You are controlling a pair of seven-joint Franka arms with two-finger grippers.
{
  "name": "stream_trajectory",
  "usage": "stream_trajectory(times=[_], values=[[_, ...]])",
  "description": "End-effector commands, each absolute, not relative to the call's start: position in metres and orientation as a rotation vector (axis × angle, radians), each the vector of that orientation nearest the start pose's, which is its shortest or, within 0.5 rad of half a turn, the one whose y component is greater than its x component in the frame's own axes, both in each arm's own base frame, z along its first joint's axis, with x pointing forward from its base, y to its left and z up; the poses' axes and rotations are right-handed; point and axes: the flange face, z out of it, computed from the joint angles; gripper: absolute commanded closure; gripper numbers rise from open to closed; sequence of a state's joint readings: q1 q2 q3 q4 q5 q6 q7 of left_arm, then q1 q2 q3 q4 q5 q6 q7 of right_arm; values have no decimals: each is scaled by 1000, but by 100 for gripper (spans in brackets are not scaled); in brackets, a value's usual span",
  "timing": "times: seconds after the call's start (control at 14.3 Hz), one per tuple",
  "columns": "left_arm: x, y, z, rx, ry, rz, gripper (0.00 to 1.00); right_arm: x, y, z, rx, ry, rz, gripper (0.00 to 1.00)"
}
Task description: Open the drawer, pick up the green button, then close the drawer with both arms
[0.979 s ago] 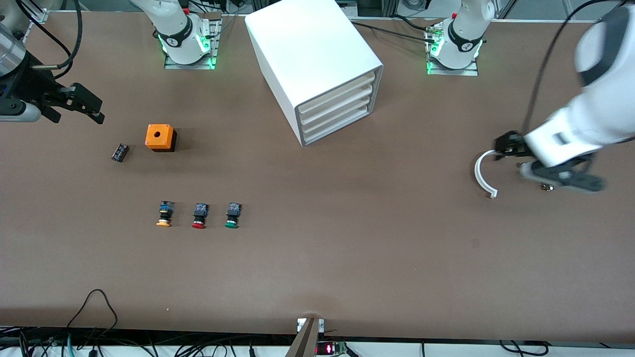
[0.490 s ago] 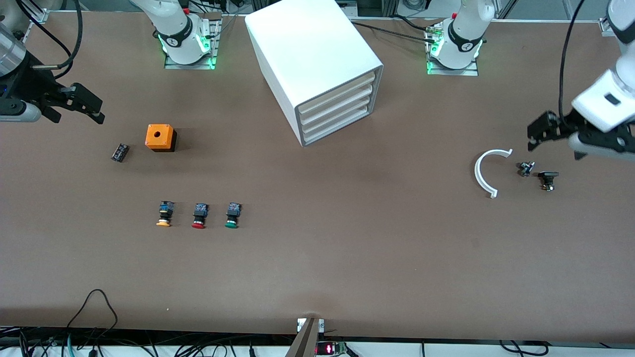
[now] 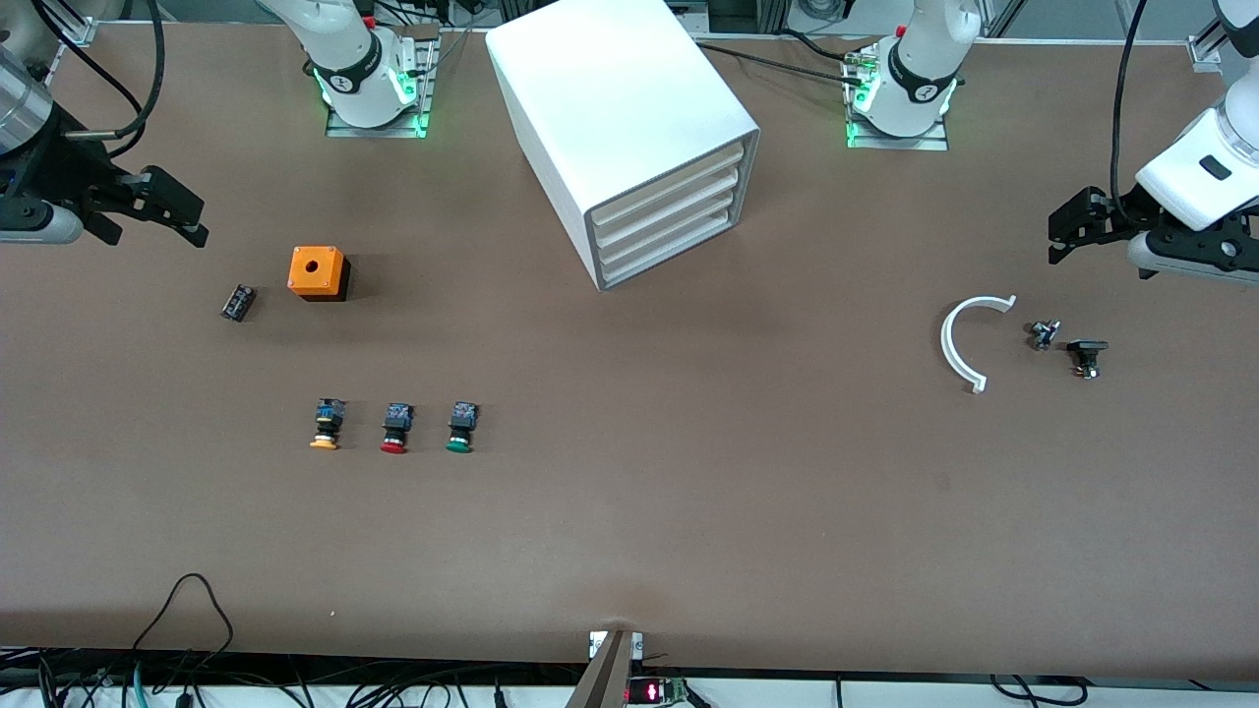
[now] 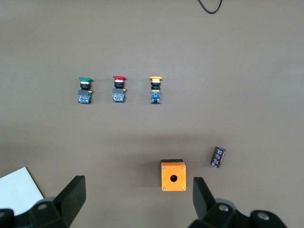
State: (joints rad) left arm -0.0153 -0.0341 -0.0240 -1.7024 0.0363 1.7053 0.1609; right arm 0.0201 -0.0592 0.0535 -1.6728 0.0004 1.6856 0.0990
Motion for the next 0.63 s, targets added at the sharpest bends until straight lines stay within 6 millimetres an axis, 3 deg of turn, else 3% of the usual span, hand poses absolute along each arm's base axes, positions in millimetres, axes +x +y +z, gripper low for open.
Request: stream_trajectory(times=[0.0,0.42,0.56], values=[[561,-23,598,-3098,316,-38,0,547,43,622,-3137,24,-130,0],[560,-25,590,-3113,308,23,0,546,43,621,-3138,19,-120,0],[559,-31,591,-3154,219,24,0,546,43,620,-3136,26,-115,0]])
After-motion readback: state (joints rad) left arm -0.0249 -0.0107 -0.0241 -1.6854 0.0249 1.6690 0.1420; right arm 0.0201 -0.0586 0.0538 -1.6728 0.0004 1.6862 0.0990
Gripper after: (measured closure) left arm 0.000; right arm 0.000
